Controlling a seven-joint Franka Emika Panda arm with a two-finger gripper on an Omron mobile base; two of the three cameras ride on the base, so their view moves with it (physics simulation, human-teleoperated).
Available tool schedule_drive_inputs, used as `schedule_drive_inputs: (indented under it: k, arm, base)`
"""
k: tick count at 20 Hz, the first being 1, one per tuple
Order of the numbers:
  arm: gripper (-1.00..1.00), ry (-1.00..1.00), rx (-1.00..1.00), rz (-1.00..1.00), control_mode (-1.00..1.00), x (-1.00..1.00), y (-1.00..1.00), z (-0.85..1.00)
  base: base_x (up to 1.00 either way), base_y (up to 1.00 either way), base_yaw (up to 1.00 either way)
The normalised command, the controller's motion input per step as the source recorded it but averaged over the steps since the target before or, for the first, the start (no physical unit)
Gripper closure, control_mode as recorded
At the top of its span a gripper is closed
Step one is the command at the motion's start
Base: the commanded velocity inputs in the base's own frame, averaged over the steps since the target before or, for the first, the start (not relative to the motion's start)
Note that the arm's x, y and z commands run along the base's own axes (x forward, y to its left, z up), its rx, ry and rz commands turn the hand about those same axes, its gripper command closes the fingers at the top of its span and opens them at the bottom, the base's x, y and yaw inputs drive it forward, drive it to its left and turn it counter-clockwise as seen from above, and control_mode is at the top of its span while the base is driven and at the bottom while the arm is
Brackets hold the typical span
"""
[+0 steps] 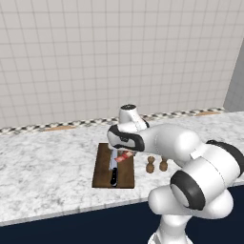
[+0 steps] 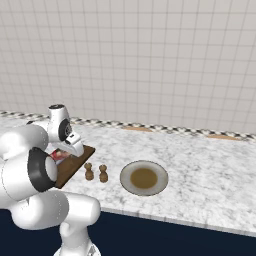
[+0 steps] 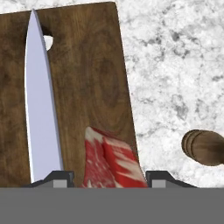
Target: Pick up the knife from the drawer and place it on the cutting board. Then place the meat from the plate to the cutting board.
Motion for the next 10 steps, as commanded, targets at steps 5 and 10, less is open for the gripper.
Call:
schedule_drive_inputs:
  k: [5, 10]
  arm:
    - [1.0, 0.01, 0.0, 0.0, -1.0, 0.0, 0.09, -0.3]
    - [1.0, 0.0, 0.0, 0.0, -1.0, 0.0, 0.08, -0.31]
  base:
    - [0.0, 0.0, 0.0]
    - [0.0, 0.0, 0.0]
